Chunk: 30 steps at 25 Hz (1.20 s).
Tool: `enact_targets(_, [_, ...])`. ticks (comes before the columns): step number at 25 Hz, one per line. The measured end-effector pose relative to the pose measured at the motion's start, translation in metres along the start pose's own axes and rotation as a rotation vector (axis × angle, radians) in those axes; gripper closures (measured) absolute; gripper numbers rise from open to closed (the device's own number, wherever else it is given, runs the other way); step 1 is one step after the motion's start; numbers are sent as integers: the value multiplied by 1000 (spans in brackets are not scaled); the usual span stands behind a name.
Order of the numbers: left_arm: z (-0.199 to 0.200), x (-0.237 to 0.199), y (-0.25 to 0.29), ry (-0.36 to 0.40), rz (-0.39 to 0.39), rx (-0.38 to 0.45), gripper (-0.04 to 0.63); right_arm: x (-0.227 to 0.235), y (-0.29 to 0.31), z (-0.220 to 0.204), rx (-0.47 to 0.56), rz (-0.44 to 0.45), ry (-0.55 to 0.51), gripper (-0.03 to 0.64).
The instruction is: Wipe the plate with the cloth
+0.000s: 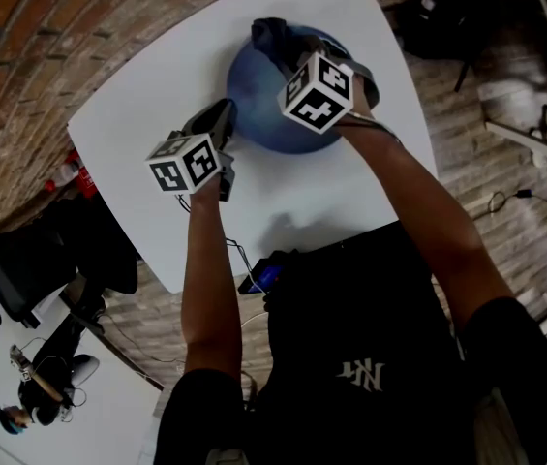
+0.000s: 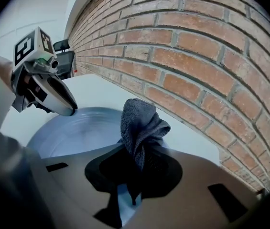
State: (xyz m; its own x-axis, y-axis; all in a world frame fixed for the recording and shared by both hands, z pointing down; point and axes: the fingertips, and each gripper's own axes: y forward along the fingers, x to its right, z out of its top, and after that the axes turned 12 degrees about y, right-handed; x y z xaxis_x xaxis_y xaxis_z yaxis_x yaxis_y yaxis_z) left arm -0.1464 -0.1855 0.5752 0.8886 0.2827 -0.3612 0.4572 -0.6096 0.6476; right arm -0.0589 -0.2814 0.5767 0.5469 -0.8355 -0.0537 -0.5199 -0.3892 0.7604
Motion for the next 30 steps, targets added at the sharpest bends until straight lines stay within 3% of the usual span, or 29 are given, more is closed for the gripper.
enact_targets(13, [2,0,-1,-2,10,-1,552,30,-14,-20,-101,-97,-36,537])
enact_targets(26, [0,2,-1,-13,4,4,552,38,-25,-32,-156,-127,-17,537])
enact_targets(30, [-1,3,1,-22,-1,3,552,37,-28,-26,-127,-123,-1,537])
